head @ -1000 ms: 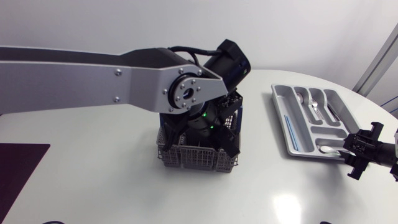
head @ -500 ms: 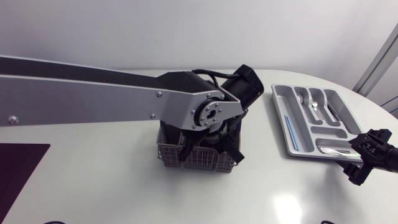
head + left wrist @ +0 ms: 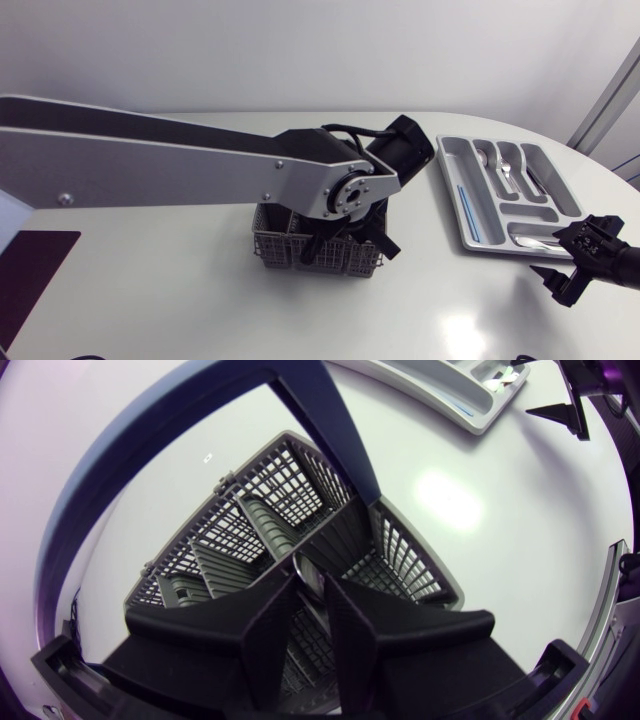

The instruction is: Unload the cutlery basket into the drawer organizer.

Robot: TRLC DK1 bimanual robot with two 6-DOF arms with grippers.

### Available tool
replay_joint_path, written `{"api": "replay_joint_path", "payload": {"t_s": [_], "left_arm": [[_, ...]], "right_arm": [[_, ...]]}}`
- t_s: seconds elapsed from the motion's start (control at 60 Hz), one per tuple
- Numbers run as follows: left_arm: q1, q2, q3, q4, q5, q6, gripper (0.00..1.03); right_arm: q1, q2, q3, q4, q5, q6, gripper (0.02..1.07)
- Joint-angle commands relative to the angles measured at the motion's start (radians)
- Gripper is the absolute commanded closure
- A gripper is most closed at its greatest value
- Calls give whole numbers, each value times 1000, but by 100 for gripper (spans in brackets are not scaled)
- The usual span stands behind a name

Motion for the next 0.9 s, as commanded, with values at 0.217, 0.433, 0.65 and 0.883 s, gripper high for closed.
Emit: {"api": "replay_joint_path", "payload": {"t_s": [0.217,0.433,0.65,0.883], "left_arm": [[-7,67,37,35,-56,-23,92],[-15,56,22,38,-76,-16,100],[-18,13,-20,46,-76,-11,100],[-90,-94,-140,172,-199,84,100]], "right_arm": [[6,-15,-27,-7,-13,8,7],[6,-19,-28,-7,-14,5,7],[6,-39,-39,-7,-14,5,7],[9,-78,-59,-11,-20,6,7]]}}
